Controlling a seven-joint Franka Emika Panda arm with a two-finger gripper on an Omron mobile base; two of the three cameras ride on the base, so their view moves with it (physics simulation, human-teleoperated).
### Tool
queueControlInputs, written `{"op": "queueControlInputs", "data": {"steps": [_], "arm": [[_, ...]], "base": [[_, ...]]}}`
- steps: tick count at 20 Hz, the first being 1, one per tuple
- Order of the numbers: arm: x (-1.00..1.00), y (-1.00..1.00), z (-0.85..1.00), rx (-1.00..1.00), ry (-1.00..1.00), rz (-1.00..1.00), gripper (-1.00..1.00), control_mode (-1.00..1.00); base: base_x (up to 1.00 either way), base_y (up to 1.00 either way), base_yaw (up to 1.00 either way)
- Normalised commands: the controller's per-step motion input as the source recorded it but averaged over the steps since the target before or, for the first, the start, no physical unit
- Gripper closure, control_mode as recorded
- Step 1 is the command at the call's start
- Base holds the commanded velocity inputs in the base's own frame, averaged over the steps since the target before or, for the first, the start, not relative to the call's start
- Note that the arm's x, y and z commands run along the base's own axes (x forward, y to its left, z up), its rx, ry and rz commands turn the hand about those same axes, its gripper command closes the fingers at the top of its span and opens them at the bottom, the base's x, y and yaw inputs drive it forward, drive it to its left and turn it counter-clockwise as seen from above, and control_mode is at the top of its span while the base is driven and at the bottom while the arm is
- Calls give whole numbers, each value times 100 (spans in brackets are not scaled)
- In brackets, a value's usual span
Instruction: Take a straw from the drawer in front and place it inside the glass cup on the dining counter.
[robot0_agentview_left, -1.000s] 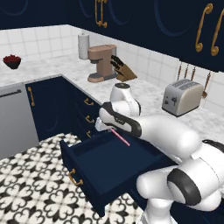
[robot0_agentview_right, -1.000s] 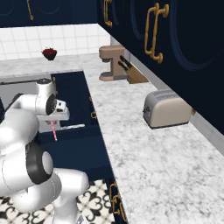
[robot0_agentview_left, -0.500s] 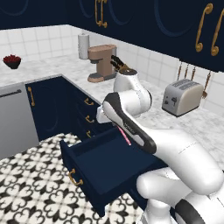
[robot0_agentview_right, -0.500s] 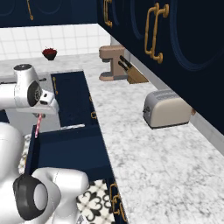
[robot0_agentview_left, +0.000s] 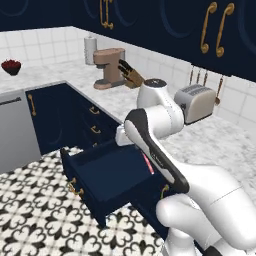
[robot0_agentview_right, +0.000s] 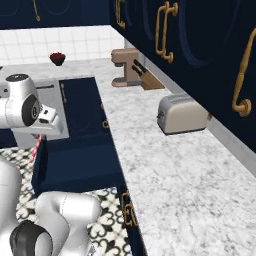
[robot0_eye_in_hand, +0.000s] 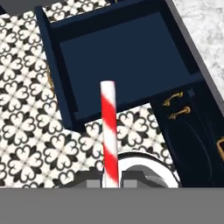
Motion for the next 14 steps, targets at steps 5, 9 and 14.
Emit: {"op": "queueControlInputs", "data": {"steps": [5, 9, 14], "arm": [[0, 0, 0, 0, 0, 0, 100, 100], [0, 0, 0, 0, 0, 0, 100, 100], [0, 0, 0, 0, 0, 0, 100, 100]], "base": [[-97, 22, 25], [-55, 68, 62], [-38, 65, 63]]}}
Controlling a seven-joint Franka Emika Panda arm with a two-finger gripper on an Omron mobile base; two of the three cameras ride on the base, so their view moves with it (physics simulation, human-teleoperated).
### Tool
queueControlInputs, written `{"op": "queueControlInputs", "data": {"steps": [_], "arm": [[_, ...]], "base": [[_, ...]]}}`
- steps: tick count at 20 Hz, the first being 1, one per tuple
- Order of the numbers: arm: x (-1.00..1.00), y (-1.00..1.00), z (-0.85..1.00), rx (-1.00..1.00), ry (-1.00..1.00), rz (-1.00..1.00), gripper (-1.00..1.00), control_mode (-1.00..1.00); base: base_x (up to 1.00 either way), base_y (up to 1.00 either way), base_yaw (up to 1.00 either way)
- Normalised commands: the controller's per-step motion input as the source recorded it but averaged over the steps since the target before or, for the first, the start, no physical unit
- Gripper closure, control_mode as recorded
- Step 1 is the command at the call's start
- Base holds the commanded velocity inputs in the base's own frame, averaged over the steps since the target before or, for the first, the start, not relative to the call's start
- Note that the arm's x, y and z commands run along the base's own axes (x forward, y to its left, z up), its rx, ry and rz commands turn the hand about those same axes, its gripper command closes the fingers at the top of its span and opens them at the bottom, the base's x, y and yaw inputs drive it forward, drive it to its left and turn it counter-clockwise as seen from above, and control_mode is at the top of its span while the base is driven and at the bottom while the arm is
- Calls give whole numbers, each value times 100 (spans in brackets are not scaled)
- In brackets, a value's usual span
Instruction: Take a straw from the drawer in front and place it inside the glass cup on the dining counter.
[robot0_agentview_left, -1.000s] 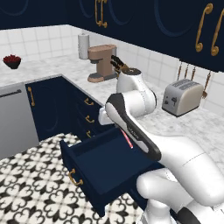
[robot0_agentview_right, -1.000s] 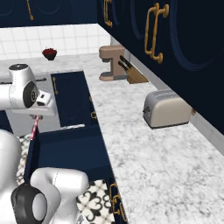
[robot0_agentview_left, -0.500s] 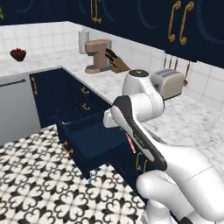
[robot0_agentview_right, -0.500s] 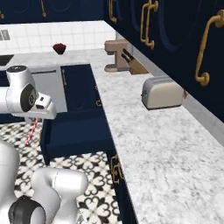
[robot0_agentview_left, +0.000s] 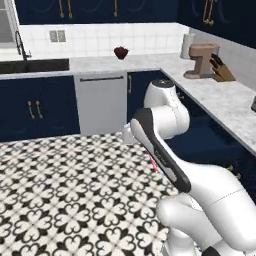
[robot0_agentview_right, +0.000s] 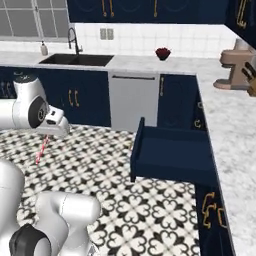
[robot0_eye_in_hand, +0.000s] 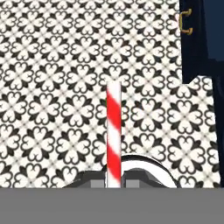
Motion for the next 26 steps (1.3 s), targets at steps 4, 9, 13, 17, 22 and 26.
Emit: {"op": "queueControlInputs", "data": {"steps": [4, 9, 13, 17, 22, 26], "arm": [[0, 0, 0, 0, 0, 0, 100, 100], [0, 0, 0, 0, 0, 0, 100, 100], [0, 0, 0, 0, 0, 0, 100, 100], [0, 0, 0, 0, 0, 0, 100, 100], [0, 0, 0, 0, 0, 0, 100, 100], [0, 0, 0, 0, 0, 0, 100, 100]], "base": [[-19, 61, 59], [-9, 66, 57], [-3, 88, 51], [2, 100, 43], [9, 100, 36], [4, 100, 20]]}}
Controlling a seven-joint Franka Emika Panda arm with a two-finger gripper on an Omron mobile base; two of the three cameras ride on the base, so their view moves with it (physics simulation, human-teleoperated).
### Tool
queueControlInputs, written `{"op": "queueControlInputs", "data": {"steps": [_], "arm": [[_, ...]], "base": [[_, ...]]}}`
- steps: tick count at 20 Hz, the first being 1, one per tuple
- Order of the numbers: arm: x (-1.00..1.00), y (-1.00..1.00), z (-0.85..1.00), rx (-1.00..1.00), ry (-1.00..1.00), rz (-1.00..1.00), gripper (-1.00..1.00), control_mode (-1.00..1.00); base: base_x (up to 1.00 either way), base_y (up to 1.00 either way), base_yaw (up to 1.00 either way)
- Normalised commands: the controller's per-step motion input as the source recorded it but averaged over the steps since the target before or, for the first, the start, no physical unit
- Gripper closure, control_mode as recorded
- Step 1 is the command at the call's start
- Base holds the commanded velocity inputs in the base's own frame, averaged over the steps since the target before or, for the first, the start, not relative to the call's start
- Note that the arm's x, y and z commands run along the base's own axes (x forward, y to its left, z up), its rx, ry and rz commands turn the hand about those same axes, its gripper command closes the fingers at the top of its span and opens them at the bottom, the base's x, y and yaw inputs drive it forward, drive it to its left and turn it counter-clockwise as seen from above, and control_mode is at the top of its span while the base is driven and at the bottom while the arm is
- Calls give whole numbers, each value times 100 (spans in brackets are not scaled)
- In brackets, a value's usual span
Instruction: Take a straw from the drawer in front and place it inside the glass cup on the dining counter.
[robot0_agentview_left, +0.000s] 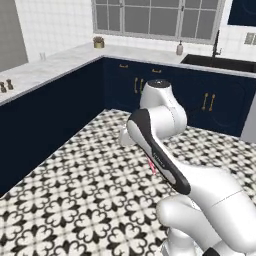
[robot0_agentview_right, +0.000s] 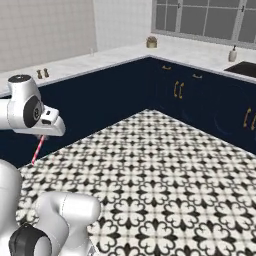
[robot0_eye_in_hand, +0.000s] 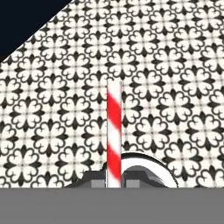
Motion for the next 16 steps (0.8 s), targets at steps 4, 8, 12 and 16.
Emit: {"op": "queueControlInputs", "data": {"steps": [4, 8, 12, 16], "arm": [[0, 0, 0, 0, 0, 0, 100, 100], [0, 0, 0, 0, 0, 0, 100, 100], [0, 0, 0, 0, 0, 0, 100, 100], [0, 0, 0, 0, 0, 0, 100, 100]], "base": [[2, 100, 1], [0, 100, -9], [-1, 100, -20], [-28, 100, -30]]}}
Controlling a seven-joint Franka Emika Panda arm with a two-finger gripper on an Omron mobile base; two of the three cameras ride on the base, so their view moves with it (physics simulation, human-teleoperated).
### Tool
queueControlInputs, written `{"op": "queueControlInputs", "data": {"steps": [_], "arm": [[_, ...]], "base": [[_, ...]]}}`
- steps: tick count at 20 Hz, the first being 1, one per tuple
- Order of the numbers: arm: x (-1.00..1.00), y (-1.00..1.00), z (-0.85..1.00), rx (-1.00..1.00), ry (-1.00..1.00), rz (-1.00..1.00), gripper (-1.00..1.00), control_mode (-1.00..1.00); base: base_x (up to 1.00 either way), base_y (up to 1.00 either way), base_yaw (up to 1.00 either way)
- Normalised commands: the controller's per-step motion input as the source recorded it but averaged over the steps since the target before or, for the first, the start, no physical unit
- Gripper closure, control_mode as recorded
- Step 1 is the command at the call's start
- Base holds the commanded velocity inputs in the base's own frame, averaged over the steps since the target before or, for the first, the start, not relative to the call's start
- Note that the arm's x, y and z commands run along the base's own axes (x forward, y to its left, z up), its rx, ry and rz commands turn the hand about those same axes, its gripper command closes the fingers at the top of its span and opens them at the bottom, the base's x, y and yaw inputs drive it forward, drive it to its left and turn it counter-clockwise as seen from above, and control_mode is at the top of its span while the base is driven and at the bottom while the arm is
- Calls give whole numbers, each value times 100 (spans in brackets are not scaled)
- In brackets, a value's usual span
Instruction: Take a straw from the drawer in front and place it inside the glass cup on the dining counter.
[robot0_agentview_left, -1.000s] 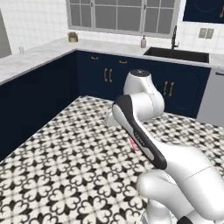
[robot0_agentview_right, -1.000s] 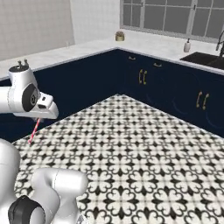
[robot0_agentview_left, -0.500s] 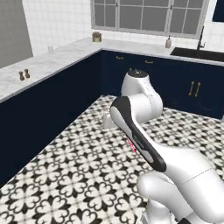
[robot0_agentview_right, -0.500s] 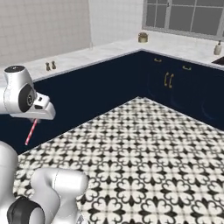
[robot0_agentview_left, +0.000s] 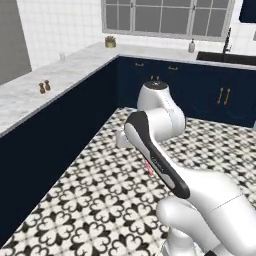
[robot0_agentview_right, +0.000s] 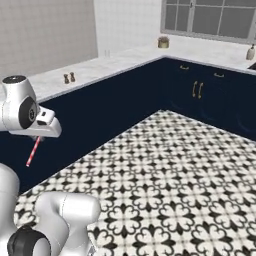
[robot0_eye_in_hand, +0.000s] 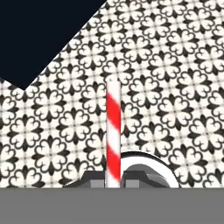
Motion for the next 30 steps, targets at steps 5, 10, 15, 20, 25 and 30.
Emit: {"op": "queueControlInputs", "data": {"steps": [5, 10, 15, 20, 25, 30], "arm": [[0, 0, 0, 0, 0, 0, 100, 100], [0, 0, 0, 0, 0, 0, 100, 100], [0, 0, 0, 0, 0, 0, 100, 100], [0, 0, 0, 0, 0, 0, 100, 100], [0, 0, 0, 0, 0, 0, 100, 100], [0, 0, 0, 0, 0, 0, 100, 100]], "base": [[-45, 100, -37], [-49, 100, -41], [-46, 100, -40], [-47, 100, -38], [-53, 100, -35], [-48, 100, -33]]}}
